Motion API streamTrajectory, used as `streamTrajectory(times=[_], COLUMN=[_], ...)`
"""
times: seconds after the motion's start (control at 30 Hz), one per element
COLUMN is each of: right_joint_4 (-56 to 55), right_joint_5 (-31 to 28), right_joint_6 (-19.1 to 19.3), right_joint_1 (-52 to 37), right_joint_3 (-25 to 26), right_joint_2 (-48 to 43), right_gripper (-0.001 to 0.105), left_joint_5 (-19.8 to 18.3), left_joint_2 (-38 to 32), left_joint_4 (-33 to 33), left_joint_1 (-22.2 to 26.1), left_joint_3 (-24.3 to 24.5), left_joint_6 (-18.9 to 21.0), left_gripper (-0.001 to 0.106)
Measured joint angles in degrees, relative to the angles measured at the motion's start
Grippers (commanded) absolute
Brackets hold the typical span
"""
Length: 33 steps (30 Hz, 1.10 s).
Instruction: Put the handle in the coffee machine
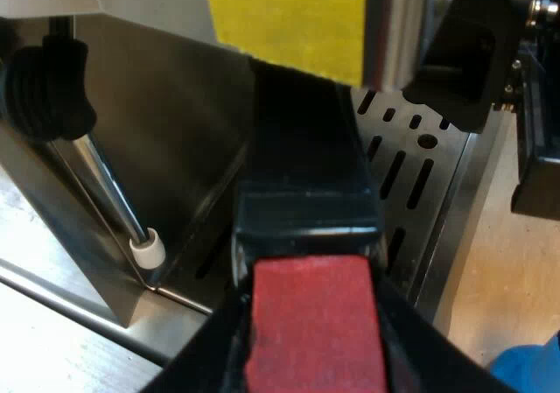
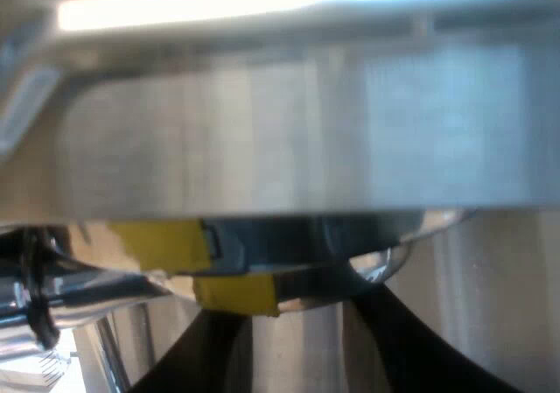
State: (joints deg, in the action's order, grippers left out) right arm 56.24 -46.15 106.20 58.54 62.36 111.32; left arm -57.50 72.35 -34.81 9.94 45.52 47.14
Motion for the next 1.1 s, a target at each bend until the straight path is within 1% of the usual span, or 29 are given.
streamTrajectory(times=[0.03, 0.1, 0.13, 0.2, 0.3, 0.57, 0.83, 0.93, 0.97, 1.03, 1.1], right_joint_4=[-0.05, 0.04, 0.04, 0.04, 0.04, 0.19, 0.19, 0.19, 0.19, 0.19, 0.19], right_joint_5=[0.0, 0.0, 0.0, 0.0, 0.0, -0.44, -0.44, -0.44, -0.44, -0.44, -0.44], right_joint_6=[0.0, 0.0, 0.0, 0.0, 0.0, 0.0, 0.0, 0.0, 0.0, 0.0, 0.0], right_joint_1=[0.0, 0.0, 0.0, 0.0, 0.0, 0.04, 0.04, 0.04, 0.04, 0.04, 0.04], right_joint_3=[0.0, 0.0, 0.0, 0.0, 0.0, 0.0, 0.0, 0.0, 0.0, 0.0, 0.0], right_joint_2=[0.0, 0.0, 0.0, 0.0, 0.0, 0.0, 0.0, 0.0, 0.0, 0.0, 0.0], right_gripper=[0.028, 0.028, 0.028, 0.028, 0.028, 0.028, 0.028, 0.028, 0.028, 0.028, 0.028], left_joint_5=[0.0, 0.0, 0.0, 0.0, -0.65, 0.27, 0.59, 0.59, 0.59, -0.13, -1.74], left_joint_2=[0.0, 0.0, 0.0, 0.0, 0.0, -0.13, -0.3, -1.84, -2.73, -4.31, -5.52], left_joint_4=[0.0, 0.0, 0.0, 0.09, 0.09, 0.94, 0.44, 0.25, 0.25, 0.25, 0.49], left_joint_1=[0.0, 0.0, 0.0, 0.0, 0.0, 0.0, 0.22, 1.78, 2.95, 4.85, 6.6], left_joint_3=[0.0, 0.0, 0.0, 0.0, 0.12, 0.83, 0.83, 0.83, 0.83, 0.83, 0.97], left_joint_6=[0.0, 0.0, 0.0, 0.0, 0.28, 0.28, 0.28, 0.28, 0.28, 0.28, 0.28], left_gripper=[0.013, 0.035, 0.039, 0.06, 0.07, 0.071, 0.071, 0.069, 0.068, 0.068, 0.067])
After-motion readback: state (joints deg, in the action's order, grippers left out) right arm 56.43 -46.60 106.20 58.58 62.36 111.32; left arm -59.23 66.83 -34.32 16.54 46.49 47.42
